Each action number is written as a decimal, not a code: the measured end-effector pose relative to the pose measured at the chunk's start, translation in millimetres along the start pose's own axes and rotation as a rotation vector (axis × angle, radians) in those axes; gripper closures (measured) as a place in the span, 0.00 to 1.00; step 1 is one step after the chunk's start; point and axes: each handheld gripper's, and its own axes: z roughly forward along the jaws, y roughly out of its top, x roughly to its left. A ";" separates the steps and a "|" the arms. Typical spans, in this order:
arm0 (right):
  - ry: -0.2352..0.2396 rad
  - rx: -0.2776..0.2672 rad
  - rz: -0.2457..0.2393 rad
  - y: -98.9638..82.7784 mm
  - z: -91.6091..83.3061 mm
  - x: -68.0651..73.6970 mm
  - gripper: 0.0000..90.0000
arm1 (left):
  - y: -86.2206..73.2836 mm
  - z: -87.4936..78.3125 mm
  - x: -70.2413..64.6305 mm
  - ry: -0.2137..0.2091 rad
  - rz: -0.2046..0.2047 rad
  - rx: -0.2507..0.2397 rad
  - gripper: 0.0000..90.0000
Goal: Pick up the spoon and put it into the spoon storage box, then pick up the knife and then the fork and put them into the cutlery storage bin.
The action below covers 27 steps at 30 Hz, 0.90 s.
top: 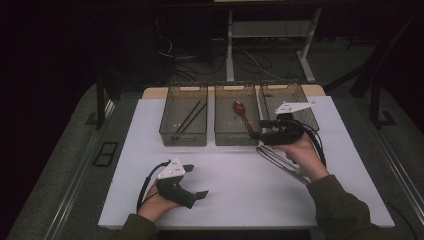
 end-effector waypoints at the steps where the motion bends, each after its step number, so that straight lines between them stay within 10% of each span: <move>1: 0.000 0.002 -0.003 -3.4 -2.6 0.1 0.37 | 0.0 0.1 -0.2 0.000 0.000 -0.001 0.00; 27: -0.015 0.079 0.003 -67.3 -46.7 -2.2 0.37 | 0.1 -3.5 0.7 0.006 -0.004 -0.010 0.00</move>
